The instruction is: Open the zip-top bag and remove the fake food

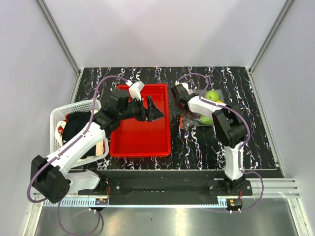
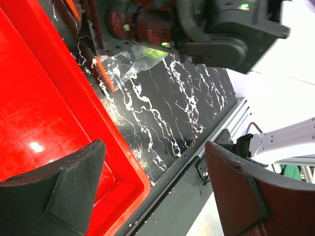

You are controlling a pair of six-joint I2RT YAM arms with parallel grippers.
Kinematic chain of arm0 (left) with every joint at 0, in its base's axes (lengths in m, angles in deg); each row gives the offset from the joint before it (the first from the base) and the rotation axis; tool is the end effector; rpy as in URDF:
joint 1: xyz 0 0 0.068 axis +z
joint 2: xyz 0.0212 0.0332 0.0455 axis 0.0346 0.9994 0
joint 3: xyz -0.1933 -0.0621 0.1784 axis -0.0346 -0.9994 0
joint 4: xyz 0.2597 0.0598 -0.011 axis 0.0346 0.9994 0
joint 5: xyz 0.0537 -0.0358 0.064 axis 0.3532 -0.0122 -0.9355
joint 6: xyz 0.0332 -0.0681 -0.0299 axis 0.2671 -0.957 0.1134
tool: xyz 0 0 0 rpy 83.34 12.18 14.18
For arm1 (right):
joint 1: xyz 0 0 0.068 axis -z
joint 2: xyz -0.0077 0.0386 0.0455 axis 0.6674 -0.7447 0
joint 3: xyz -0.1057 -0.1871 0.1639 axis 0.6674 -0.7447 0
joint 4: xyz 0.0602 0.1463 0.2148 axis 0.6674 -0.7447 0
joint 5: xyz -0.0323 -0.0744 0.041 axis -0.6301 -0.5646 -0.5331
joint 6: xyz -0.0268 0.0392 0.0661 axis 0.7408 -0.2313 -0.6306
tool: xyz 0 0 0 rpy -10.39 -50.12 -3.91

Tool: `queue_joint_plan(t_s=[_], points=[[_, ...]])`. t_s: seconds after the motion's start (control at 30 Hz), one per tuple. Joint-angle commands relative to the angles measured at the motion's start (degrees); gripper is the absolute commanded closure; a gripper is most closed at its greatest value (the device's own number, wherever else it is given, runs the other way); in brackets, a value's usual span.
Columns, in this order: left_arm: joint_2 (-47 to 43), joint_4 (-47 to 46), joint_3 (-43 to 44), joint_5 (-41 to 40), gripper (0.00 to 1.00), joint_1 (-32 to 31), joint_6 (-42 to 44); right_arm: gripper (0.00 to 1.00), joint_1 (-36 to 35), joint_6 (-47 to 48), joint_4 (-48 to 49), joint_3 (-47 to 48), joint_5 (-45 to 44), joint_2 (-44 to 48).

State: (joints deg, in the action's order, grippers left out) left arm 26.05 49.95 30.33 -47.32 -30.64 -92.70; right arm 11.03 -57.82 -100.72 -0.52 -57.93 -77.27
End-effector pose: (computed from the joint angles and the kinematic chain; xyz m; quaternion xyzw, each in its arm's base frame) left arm 0.2455 -0.1912 0.3074 0.0970 0.8267 -0.4371 0.3408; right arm 0.3997 0.2158 0.1364 -0.0510 0.9471 0.0014 0.3168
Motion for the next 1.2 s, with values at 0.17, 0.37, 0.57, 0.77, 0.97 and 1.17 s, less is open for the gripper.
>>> queue_joint_plan(t_s=[0.17,0.37,0.57,0.77,0.97,1.17], points=[[-3.6,-2.8,-1.5,-1.3,0.16,-0.2,-0.3,1.0,-0.6,1.2,2.0,0.7,-6.1,0.4],[-1.8,-3.3,0.3,-1.5,0.16,-0.2,-2.2,1.0,-0.6,3.8,1.2,-2.0,-3.1,8.9],[4.7,-5.6,5.6,-2.2,0.16,-0.2,-6.2,1.0,-0.5,3.3,0.8,-7.8,-0.2,18.9],[15.8,-11.0,11.5,-0.8,0.11,0.0,-13.4,1.0,-0.3,1.9,0.8,-11.9,1.6,25.2],[28.4,-10.2,18.5,-3.0,0.13,0.0,-16.5,1.0,0.2,0.7,0.8,-14.8,3.9,30.7],[36.2,-11.3,22.7,-3.0,0.24,-0.3,-23.4,1.0,0.4,0.2,1.0,-16.0,4.4,33.4]])
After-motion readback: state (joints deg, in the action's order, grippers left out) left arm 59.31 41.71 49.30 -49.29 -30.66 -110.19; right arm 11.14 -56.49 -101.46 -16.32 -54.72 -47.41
